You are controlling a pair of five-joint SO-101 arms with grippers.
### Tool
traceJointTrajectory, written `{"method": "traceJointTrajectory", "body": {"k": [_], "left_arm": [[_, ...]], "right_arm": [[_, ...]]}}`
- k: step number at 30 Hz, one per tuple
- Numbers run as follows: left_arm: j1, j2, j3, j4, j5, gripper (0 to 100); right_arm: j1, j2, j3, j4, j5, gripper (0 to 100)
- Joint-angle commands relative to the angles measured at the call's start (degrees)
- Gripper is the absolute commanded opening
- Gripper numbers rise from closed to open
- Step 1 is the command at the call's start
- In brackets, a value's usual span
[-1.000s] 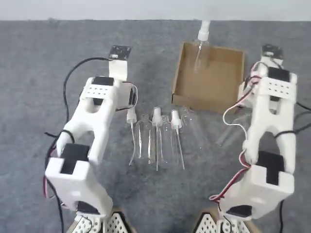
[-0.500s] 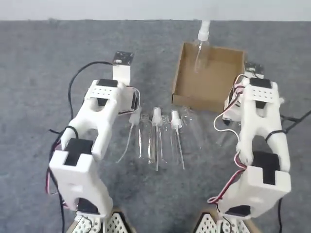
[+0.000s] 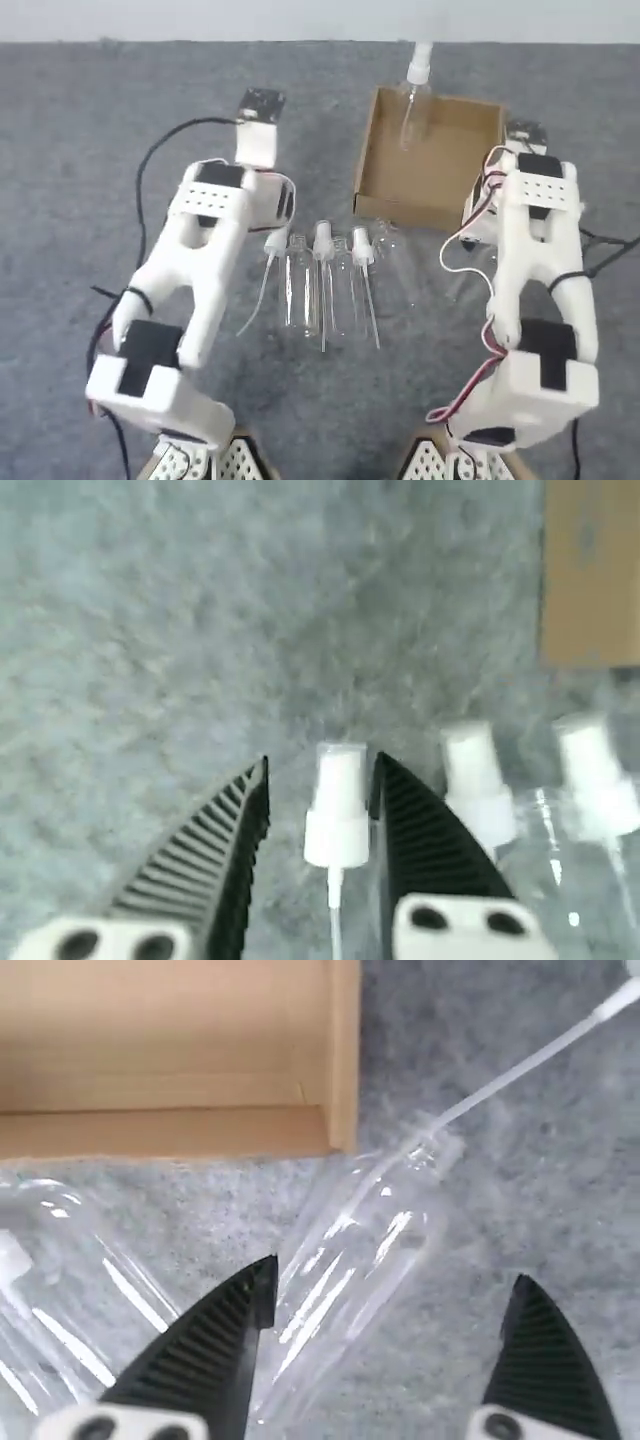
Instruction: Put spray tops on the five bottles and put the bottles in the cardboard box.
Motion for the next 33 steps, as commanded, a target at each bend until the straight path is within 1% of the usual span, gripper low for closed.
{"method": "traceJointTrajectory", "body": {"k": [1, 6, 9, 18, 21, 23, 25, 29, 33], "left_arm": [[1.0, 3.3, -1.4, -2.6, -1.6, 16], [-1.3, 8.6, -4.3, -2.3, -1.8, 16], [-1.2, 10.9, -4.7, -2.2, -1.8, 15], [-1.1, 11.2, -5.1, -0.5, -1.8, 5], [-1.6, 7.6, -4.6, 0.6, -1.8, 1], [-1.6, 3.6, -4.5, 3.7, -1.8, 1], [-1.4, -0.5, -3.6, 5.0, -1.7, 1], [-1.1, -7.2, 1.7, 2.7, -1.7, 1], [-1.1, -11.3, 5.8, 0.6, -1.7, 1]], "right_arm": [[-0.2, -7.4, -0.6, 0.7, -0.7, 29.9], [-0.4, -12.9, 4.1, 0.1, -0.6, 29.9], [-0.2, -15.1, 6.2, 0.1, -0.4, 29.9], [-0.2, -15.6, 10.0, -0.7, -0.6, 30.0], [0.7, -16.0, 13.0, -2.6, -0.9, 30.0], [2.1, -16.0, 14.9, -4.6, -0.9, 30.0], [3.6, -15.4, 16.2, -6.9, -1.9, 30.0], [5.1, -15.4, 19.4, -11.9, -5.5, 29.8], [3.1, -15.4, 21.9, -15.8, -8.4, 29.7]]}}
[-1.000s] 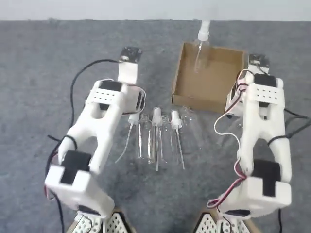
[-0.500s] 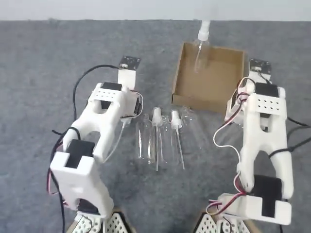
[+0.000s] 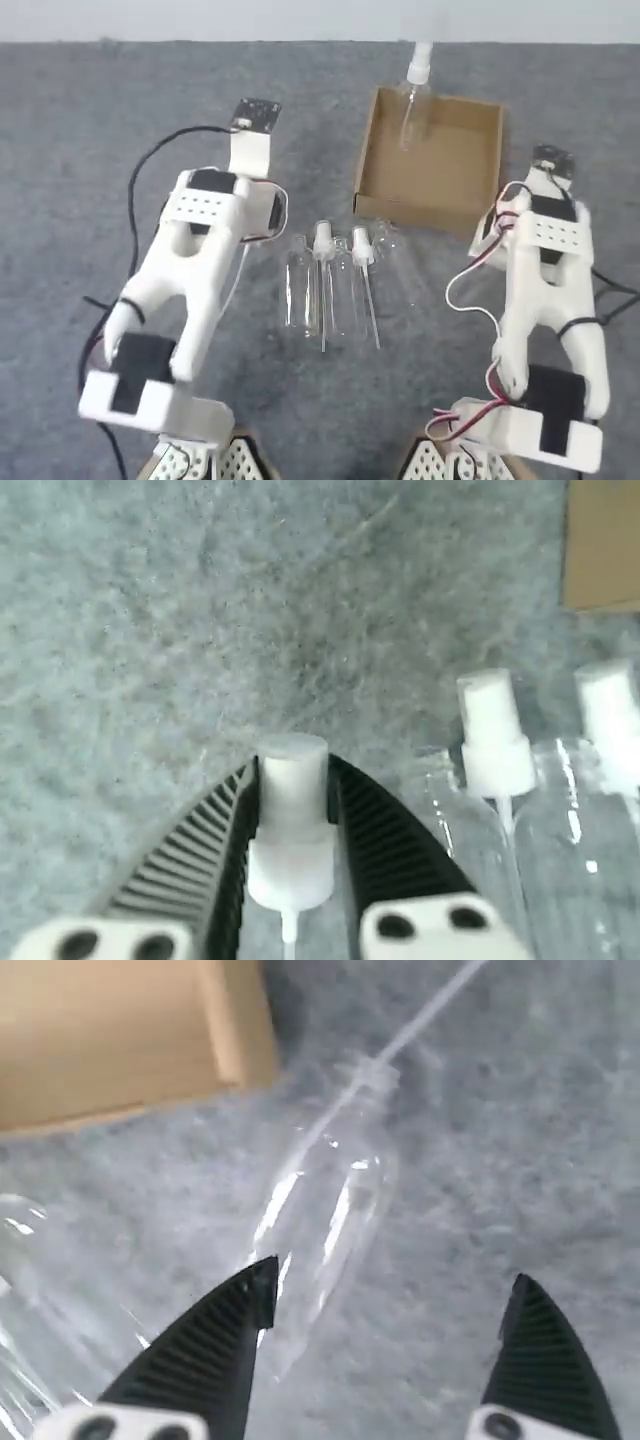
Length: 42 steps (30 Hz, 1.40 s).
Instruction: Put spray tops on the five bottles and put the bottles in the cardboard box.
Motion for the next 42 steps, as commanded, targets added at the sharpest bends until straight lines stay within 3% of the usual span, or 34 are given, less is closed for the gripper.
{"method": "traceJointTrajectory", "body": {"k": [1, 18, 24, 29, 32, 35, 42], "left_arm": [[-0.1, -7.7, 2.0, -2.5, -0.4, 1], [-0.3, -8.2, 2.2, -2.4, -0.4, 1], [-0.3, -8.2, 2.2, -2.4, -0.4, 1], [-0.4, -8.2, 2.2, -2.4, -0.4, 1], [-0.3, -8.2, 2.0, -2.5, -0.4, 1], [-0.3, -8.2, 2.0, -2.5, -0.4, 1], [-0.3, -8.2, 2.1, -2.5, -0.4, 1]], "right_arm": [[-1.4, -2.8, 1.0, -3.4, -3.8, 29.7], [-5.0, -2.7, -5.9, -1.8, -19.8, 29.6], [-7.7, 1.1, -6.3, -2.2, -20.7, 29.6], [-3.3, 5.2, -6.2, 1.7, -19.9, 29.2], [-0.2, 6.8, -5.9, 2.7, -13.1, 21.1], [3.3, 7.3, -5.1, 2.3, -0.9, 10.6], [17.1, 4.7, -5.4, 6.8, 43.0, 8.7]]}}
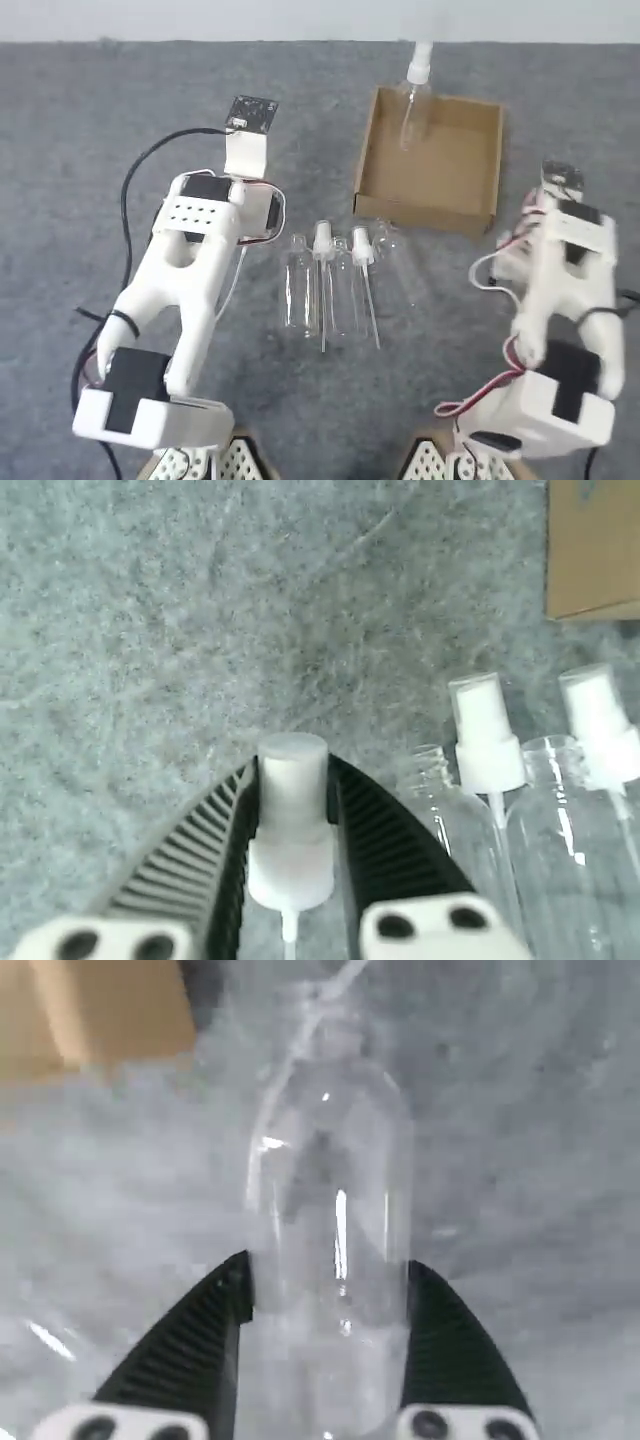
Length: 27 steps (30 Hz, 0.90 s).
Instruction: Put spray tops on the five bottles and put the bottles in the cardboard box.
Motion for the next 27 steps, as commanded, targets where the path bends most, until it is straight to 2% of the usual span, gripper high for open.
{"method": "traceJointTrajectory", "body": {"k": [1, 8, 15, 18, 23, 27], "left_arm": [[-0.3, -3.9, -0.5, -1.6, -0.4, 1], [-0.3, -3.9, -0.5, -1.6, -0.4, 1], [-0.1, -3.9, -0.4, -1.4, -0.2, 1], [-0.2, -3.9, -0.4, -1.2, -0.1, 1], [-0.3, -4.0, 0.4, -1.3, -0.1, 1], [-0.3, -4.0, 0.4, -1.5, -0.1, 1]], "right_arm": [[9.1, -3.9, -2.5, 3.6, 25.7, 8.7], [25.0, -7.1, -2.6, -0.2, 46.7, 8.7], [31.6, -6.8, -2.1, -2.4, 61.7, 9.1], [32.0, -7.1, -0.8, -2.2, 62.2, 10.7], [35.2, -7.3, -1.9, -2.1, 62.2, 25.1], [36.4, -7.4, -2.0, -1.6, 61.9, 27.9]]}}
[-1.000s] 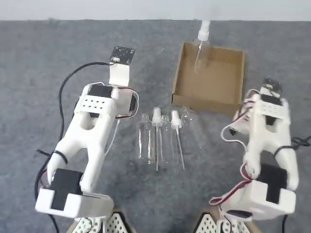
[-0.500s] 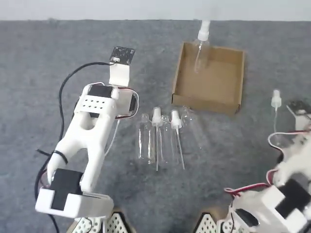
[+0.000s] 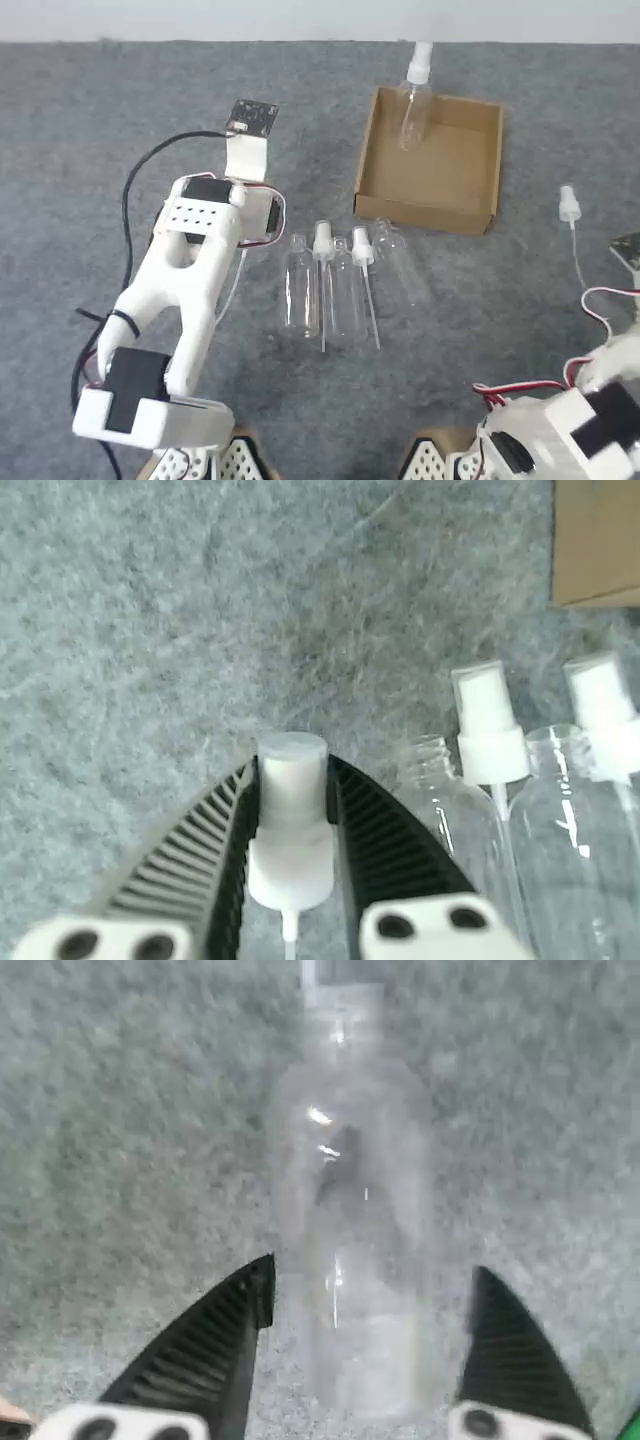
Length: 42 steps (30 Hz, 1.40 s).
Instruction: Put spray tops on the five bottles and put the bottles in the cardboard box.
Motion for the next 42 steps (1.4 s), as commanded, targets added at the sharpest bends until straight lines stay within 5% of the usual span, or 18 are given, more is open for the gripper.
{"method": "traceJointTrajectory", "body": {"k": [1, 7, 16, 34, 42], "left_arm": [[-0.3, -3.9, -0.7, -1.5, -0.2, 1], [-0.3, -4.0, -0.6, -1.5, -0.2, 1], [-0.3, -4.2, -0.5, -1.3, -0.2, 1], [-0.4, -4.1, -0.7, -1.5, -0.2, 1], [-0.4, -4.2, -0.5, -1.4, -0.2, 1]], "right_arm": [[0.8, -4.0, -2.4, 0.9, 0.4, 27.9], [0.1, -6.9, -3.2, 2.4, 0.4, 27.9], [-13.1, -11.2, -4.9, 3.5, -5.5, 27.9], [-8.8, 15.0, -20.4, 3.4, -5.5, 27.3], [-8.6, 17.2, -20.4, 3.3, -5.5, 5.7]]}}
